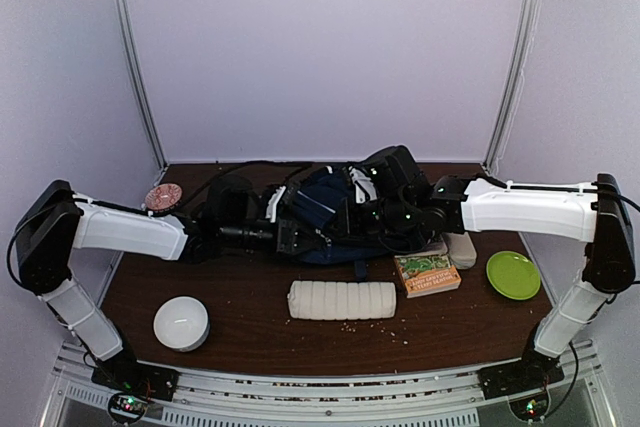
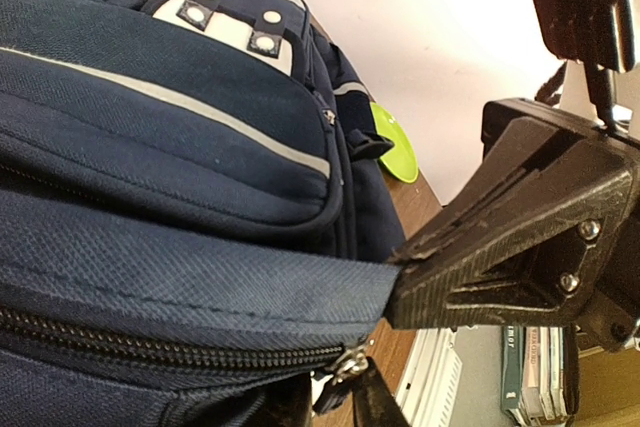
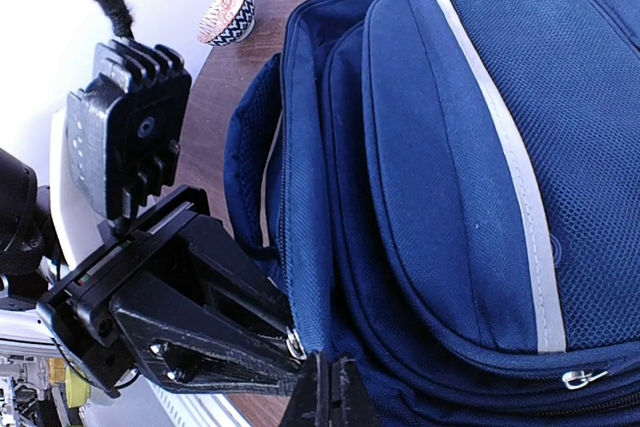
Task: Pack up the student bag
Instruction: Unzip the student bag at the center of the board.
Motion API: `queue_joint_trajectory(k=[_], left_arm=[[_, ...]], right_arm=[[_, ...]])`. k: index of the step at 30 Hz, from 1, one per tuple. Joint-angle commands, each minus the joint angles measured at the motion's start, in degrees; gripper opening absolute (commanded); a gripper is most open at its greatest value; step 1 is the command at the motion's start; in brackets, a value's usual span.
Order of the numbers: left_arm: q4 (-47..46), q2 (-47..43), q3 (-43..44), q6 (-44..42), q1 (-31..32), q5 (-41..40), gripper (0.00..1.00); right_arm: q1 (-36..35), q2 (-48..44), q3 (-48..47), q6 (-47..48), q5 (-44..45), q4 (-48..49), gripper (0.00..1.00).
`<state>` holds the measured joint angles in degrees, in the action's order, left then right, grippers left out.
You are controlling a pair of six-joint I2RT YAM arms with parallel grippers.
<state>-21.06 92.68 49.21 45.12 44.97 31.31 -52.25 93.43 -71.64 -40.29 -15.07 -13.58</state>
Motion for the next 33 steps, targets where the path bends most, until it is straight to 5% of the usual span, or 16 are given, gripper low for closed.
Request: queue_joint_trajectory(k=[1, 8, 15, 33], left_arm=[[-4.3, 0.2, -0.7, 0.1, -0.4, 1.2, 0.15], [-1.9, -1.4, -1.7, -1.2, -0.4, 0.3, 0.01], [3.6, -3.6, -2.1, -3.6, -0.4, -2.2, 0.0], [37.7, -8.7, 4.4, -18.6, -0.4, -21.6, 0.0]], right_arm=[[-0.4, -3.0, -1.9, 0.3, -2.3, 4.5, 0.0], [-0.5, -2.9, -1.5, 1.4, -1.1, 3.6, 0.0], [-0.4, -3.1, -1.2, 5.7, 2.5, 0.6, 0.0], [-0.7, -4.2, -1.3, 24.2, 3.5, -12.5, 0.0]])
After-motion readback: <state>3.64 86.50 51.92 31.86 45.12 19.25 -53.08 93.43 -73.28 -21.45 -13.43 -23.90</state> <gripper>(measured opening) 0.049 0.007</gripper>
